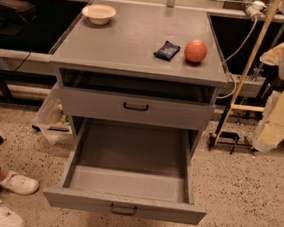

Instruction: Place apple into middle drawer

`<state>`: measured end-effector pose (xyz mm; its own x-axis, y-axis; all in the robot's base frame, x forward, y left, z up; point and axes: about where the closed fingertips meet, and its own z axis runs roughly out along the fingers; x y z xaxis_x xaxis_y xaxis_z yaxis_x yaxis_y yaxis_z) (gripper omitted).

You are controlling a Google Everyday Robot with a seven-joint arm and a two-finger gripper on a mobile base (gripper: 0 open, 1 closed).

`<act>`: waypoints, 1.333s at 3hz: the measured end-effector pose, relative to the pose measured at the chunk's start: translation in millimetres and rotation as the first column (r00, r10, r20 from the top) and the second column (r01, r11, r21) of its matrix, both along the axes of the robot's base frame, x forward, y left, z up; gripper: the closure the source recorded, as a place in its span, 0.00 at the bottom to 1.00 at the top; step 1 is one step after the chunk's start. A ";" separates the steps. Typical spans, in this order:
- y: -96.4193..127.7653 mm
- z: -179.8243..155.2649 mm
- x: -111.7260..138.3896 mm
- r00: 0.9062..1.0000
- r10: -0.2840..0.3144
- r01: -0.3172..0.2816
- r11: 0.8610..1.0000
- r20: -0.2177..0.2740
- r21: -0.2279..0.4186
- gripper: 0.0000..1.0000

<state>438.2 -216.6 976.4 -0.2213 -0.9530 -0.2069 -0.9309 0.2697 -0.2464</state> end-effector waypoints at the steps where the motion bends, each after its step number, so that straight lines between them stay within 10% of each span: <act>1: 0.0 0.0 0.1 1.000 0.000 0.000 1.000 0.000 0.000 0.00; 2: -1.0 5.7 20.3 0.999 -0.008 0.007 1.000 0.031 0.012 0.00; 4: -6.9 3.1 146.0 0.991 -0.112 0.105 0.991 0.076 0.085 0.00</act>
Offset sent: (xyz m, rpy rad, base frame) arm 0.0472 -0.0043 0.0092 0.0271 -0.0528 -0.0177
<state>584.2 -223.4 979.5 -0.3020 -0.9036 -0.3037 -0.8729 0.3902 -0.2929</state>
